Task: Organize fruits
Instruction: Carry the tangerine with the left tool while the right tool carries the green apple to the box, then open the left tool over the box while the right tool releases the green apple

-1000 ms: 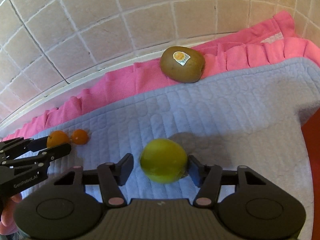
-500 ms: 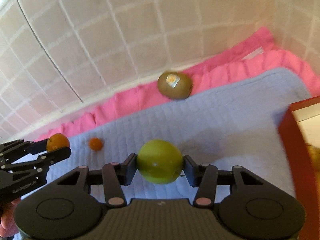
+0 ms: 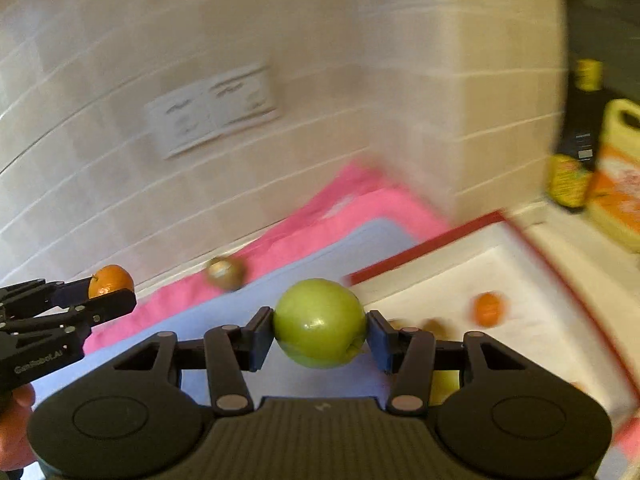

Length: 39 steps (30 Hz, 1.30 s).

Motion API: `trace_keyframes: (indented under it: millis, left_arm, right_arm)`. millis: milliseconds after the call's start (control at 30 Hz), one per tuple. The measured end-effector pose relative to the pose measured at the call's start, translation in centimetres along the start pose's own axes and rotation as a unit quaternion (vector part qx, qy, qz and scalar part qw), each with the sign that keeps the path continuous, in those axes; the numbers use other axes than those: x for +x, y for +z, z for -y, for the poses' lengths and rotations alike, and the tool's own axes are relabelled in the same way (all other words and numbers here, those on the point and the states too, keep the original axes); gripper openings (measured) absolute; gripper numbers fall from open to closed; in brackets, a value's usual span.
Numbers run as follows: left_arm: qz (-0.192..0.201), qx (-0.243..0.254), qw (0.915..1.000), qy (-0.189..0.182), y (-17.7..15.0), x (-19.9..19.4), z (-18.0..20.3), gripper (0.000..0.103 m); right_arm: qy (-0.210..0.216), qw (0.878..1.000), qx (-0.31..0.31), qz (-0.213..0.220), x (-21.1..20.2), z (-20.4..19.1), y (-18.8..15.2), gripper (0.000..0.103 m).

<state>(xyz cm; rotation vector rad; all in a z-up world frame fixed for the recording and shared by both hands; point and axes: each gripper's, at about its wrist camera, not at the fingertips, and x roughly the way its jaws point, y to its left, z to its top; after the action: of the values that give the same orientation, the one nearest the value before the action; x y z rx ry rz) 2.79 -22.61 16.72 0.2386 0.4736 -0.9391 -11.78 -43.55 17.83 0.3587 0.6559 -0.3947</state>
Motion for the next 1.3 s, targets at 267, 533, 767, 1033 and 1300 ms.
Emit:
trace_keyframes:
  millis: [267,533,767,1033,1300]
  left_arm:
    - [0.004,0.005,0.9957,-0.093,4.7,6.4,7.4,0.048]
    - [-0.07,0.016,0.9901,-0.121,5.4,16.1,11.8,0.048]
    - [-0.136,0.048,0.9818,-0.124,2.5,22.3,13.0,0.048]
    - [-0.186,0.032,0.9726,-0.136,0.6,26.2,12.2,0.048]
    - [-0.203,0.032,0.9703,-0.128,-0.3,27.5,12.4,0.048]
  right_arm:
    - [-0.082,0.994,0.056,0.036,-4.3,10.1,0.5,0.052]
    - [-0.103,0.991,0.081,0.007,-1.5,15.3,0.0,0.052]
    - [-0.082,0.991,0.095,-0.051,4.2,16.4,-1.6,0.052]
    - [-0.073,0.988,0.099,-0.098,8.3,16.6,-2.9,0.052]
    - [-0.068,0.984,0.107,-0.125,10.5,17.2,-3.7,0.052]
